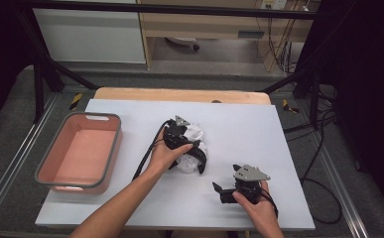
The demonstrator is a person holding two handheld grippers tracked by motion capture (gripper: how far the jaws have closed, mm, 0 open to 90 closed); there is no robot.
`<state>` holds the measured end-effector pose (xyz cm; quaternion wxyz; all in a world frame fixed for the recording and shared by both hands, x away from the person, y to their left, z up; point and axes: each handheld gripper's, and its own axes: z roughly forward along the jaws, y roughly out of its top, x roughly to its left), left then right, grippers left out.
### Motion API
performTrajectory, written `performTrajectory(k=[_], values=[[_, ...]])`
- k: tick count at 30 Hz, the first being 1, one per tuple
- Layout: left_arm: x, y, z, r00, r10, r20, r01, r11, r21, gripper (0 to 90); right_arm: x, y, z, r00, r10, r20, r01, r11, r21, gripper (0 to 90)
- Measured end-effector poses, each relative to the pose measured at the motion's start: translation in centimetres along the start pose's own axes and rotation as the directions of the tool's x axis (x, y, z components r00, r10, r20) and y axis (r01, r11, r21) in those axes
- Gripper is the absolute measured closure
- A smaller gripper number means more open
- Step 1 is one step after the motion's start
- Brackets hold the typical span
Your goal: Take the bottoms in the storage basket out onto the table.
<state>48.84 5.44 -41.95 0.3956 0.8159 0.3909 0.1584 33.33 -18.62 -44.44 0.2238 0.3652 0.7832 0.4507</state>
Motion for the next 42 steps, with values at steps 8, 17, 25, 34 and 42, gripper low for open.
performTrajectory(k=[8, 17, 25, 34, 42], values=[[0.1, 0.4, -0.7, 0.9998, -0.021, 0.002, 0.021, 0.9993, -0.03, 11.9, 0.1, 0.1, 0.0, 1.0, 0.003, -0.007, -0.003, 1.0, -0.002, 4.8], [0.3, 1.0, -1.3, 0.9998, -0.02, -0.003, 0.02, 0.9992, -0.033, 13.2, -0.1, 0.0, -0.2, 1.0, 0.003, 0.002, -0.003, 1.0, -0.015, 4.7], [-0.3, 2.5, -2.1, 0.9999, 0.011, 0.001, -0.011, 0.9992, -0.04, 7.6, -0.3, 0.0, -0.3, 1.0, -0.001, 0.005, 0.001, 1.0, -0.021, 4.7], [-0.9, 3.5, -2.6, 0.9999, -0.005, 0.012, 0.006, 0.9975, -0.071, 5.8, -0.6, -0.4, -0.9, 0.9999, -0.001, -0.017, 0.0, 1.0, -0.009, 4.5], [0.0, 2.7, -4.0, 1.0, 0.0, -0.01, -0.001, 0.9969, -0.079, 6.8, -0.3, -0.2, -0.5, 0.9997, -0.004, -0.023, 0.004, 1.0, -0.005, 4.8]])
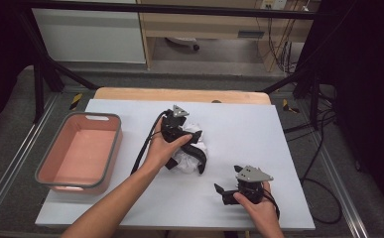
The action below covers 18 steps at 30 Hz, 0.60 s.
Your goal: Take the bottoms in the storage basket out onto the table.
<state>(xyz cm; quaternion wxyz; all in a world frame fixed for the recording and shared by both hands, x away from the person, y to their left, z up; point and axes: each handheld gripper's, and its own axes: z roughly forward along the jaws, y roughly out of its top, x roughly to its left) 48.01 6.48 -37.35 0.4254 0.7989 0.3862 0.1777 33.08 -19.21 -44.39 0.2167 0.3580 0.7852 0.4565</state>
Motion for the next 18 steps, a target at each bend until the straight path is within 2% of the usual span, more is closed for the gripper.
performTrajectory(k=[7, 12, 18], values=[[0.6, -0.4, -1.0, 0.9998, -0.012, 0.017, 0.012, 0.9999, 0.006, 7.4, -0.2, -0.2, -0.1, 0.9997, 0.016, 0.021, -0.016, 1.0, 0.005, 4.7], [0.7, -0.5, -1.5, 0.9994, -0.013, 0.032, 0.014, 0.9999, -0.011, 7.2, -0.3, -0.1, -0.3, 0.9984, 0.03, 0.048, -0.03, 1.0, -0.007, 5.0], [0.7, -0.2, -2.3, 0.9995, 0.012, 0.03, -0.011, 0.9998, -0.018, 7.3, -0.2, -0.1, 0.0, 0.9993, 0.02, 0.033, -0.019, 1.0, -0.002, 4.9]])
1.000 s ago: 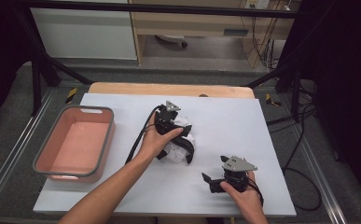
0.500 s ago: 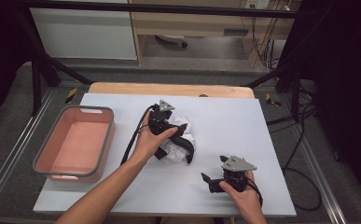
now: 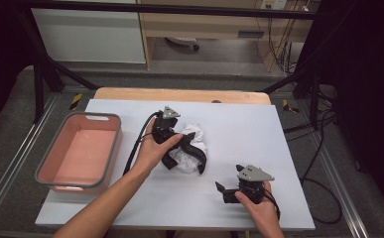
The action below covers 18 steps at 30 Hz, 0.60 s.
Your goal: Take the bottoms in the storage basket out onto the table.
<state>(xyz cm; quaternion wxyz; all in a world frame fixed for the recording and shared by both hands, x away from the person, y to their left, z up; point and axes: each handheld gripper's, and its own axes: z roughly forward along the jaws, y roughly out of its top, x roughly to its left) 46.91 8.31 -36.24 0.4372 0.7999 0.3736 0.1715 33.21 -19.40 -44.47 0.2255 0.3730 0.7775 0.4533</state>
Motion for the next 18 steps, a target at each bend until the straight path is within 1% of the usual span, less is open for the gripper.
performTrajectory(k=[4, 5, 6, 9, 10, 15, 17, 18], values=[[0.0, 0.2, -0.4, 1.0, 0.0, 0.003, 0.0, 0.9999, -0.011, 7.2, 0.0, 0.0, 0.0, 1.0, -0.002, -0.006, 0.002, 1.0, 0.003, 4.9], [0.0, 0.2, -0.5, 1.0, -0.006, 0.008, 0.006, 0.9999, -0.01, 7.2, 0.0, 0.0, 0.0, 1.0, -0.003, -0.006, 0.003, 1.0, 0.002, 4.9], [0.0, 0.3, -0.6, 1.0, -0.003, 0.004, 0.003, 0.9999, -0.014, 7.3, 0.0, 0.0, 0.0, 1.0, -0.001, -0.007, 0.001, 1.0, 0.001, 4.9], [0.0, 0.3, -0.9, 0.9998, -0.009, 0.015, 0.01, 0.9998, -0.019, 7.2, 0.1, 0.0, -0.1, 1.0, -0.001, -0.009, 0.001, 1.0, -0.001, 4.8], [0.0, 0.4, -1.0, 1.0, -0.004, 0.008, 0.004, 0.9998, -0.021, 7.3, 0.1, 0.0, -0.1, 1.0, -0.003, -0.009, 0.003, 1.0, -0.001, 4.8], [0.0, 0.6, -1.6, 0.9998, -0.013, 0.016, 0.013, 0.9996, -0.026, 7.2, 0.1, 0.0, 0.0, 0.9999, -0.009, -0.009, 0.009, 1.0, 0.005, 5.0], [0.0, 0.8, -2.0, 0.9998, -0.009, 0.019, 0.01, 0.9996, -0.026, 7.2, 0.1, 0.0, 0.0, 0.9999, -0.012, -0.01, 0.012, 1.0, 0.006, 5.0], [0.1, 0.9, -2.2, 0.9999, -0.001, 0.015, 0.001, 0.9997, -0.026, 7.1, 0.2, 0.0, 0.0, 0.9999, -0.013, -0.012, 0.013, 1.0, 0.005, 5.0]])
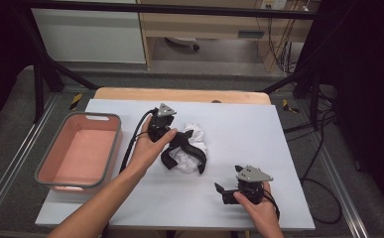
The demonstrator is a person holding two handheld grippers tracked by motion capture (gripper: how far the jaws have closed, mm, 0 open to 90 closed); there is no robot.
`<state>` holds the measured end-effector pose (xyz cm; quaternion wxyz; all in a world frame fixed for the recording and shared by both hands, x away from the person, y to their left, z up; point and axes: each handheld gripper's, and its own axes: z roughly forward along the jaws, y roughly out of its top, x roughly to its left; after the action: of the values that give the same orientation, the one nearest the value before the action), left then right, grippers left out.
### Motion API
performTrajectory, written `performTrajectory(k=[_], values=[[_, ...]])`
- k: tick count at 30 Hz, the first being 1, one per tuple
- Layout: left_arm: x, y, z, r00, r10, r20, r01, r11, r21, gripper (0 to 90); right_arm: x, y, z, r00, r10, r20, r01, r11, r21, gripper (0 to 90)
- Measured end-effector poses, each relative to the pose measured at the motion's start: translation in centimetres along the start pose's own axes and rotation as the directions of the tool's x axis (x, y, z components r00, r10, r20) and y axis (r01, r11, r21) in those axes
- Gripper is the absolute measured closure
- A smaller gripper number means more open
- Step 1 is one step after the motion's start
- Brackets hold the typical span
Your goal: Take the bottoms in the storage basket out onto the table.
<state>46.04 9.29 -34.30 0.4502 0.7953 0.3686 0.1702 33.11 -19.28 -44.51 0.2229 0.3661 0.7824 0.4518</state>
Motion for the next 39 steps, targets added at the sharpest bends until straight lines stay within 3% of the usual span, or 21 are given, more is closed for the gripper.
performTrajectory(k=[3, 12, 21, 39], values=[[0.0, 0.2, -0.6, 0.9998, 0.003, 0.02, -0.004, 1.0, 0.009, 6.3, 0.1, 0.0, -0.1, 1.0, -0.004, -0.006, 0.004, 1.0, -0.01, 5.1], [0.1, 0.6, -3.0, 0.9996, 0.017, 0.02, -0.017, 0.9998, -0.01, 6.4, 0.2, 0.1, -0.1, 0.9999, -0.008, -0.007, 0.008, 1.0, -0.008, 5.1], [1.0, 0.8, -5.6, 0.9987, 0.046, -0.024, -0.047, 0.9986, -0.025, 6.4, 0.2, 0.1, 0.0, 1.0, -0.002, -0.007, 0.002, 1.0, -0.006, 5.1], [2.8, 0.8, -10.9, 0.9981, 0.021, -0.059, -0.025, 0.9971, -0.072, 6.8, 0.2, 0.0, 0.1, 0.9999, 0.0, -0.012, 0.0, 1.0, 0.005, 5.3]])
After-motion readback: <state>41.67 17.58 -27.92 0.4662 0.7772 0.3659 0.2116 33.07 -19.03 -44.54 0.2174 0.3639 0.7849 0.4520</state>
